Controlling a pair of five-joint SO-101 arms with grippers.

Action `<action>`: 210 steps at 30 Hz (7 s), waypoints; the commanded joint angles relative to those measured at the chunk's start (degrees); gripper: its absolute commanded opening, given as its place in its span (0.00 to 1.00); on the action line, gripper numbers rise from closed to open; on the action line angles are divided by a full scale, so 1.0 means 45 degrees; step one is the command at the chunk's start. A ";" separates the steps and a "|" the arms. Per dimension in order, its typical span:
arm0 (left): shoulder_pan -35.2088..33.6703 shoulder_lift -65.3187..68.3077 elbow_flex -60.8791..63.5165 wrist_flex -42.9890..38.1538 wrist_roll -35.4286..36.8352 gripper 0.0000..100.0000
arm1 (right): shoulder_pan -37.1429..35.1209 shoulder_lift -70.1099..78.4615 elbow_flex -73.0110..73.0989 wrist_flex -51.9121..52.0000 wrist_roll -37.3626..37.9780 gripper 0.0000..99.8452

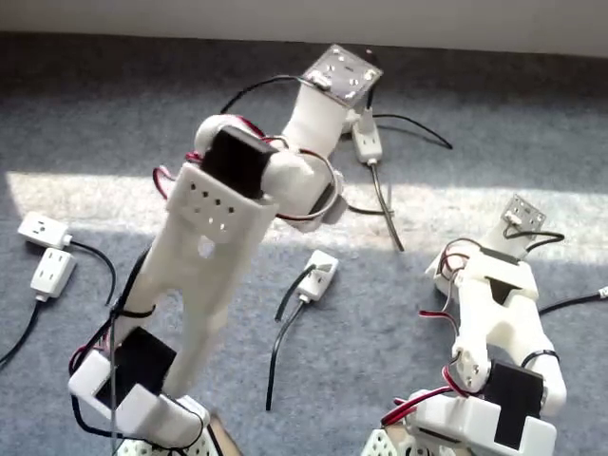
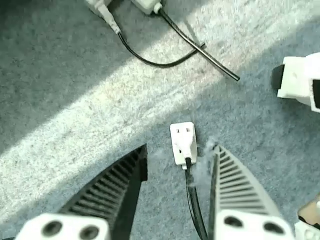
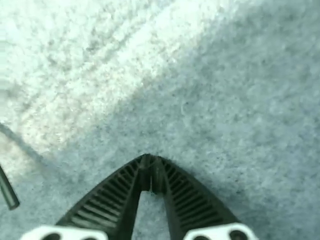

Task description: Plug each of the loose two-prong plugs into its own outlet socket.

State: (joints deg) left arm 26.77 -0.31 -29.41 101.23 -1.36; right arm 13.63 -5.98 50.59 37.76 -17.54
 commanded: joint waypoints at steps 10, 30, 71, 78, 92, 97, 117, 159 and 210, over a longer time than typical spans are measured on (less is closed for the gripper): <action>-0.5558 -0.6691 0.0186 0.0020 0.2247 0.21 | -0.1944 -0.3858 -0.0342 0.1397 0.3067 0.15; -0.9192 -1.1673 1.9604 -0.7385 0.1817 0.21 | -0.7707 -0.8352 -0.0479 0.7336 0.8049 0.15; -0.9114 -1.1653 2.2203 -1.0510 0.2208 0.21 | -1.0344 -0.8234 0.2667 -0.0459 1.1722 0.15; -0.9114 -1.1653 2.2203 -1.0510 0.2208 0.21 | -1.0344 -0.8215 0.3057 -0.0576 1.1780 0.15; -0.9114 -1.1653 2.2222 -1.0491 0.2208 0.21 | -1.0676 -0.8215 0.4777 -0.2589 1.1722 0.15; -0.9114 -1.1653 2.2222 -1.0510 0.2208 0.21 | -1.0911 -0.8371 0.4659 -0.2549 1.1722 0.15; -0.8938 -1.1673 2.2222 -1.0706 0.2208 0.21 | -1.1009 -0.8371 0.3643 -0.2159 1.1468 0.15; -0.8899 -1.1673 2.2222 -1.0706 0.2208 0.21 | -1.1790 -0.0850 -0.1280 -0.4034 1.0628 0.15; -0.9485 -1.1731 2.2203 -1.0979 0.2305 0.21 | -1.0247 0.3585 -0.8156 0.2237 0.9788 0.19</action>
State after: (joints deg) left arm -15.60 -52.26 70.81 52.70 8.40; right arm -34.99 10.20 17.80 45.93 29.67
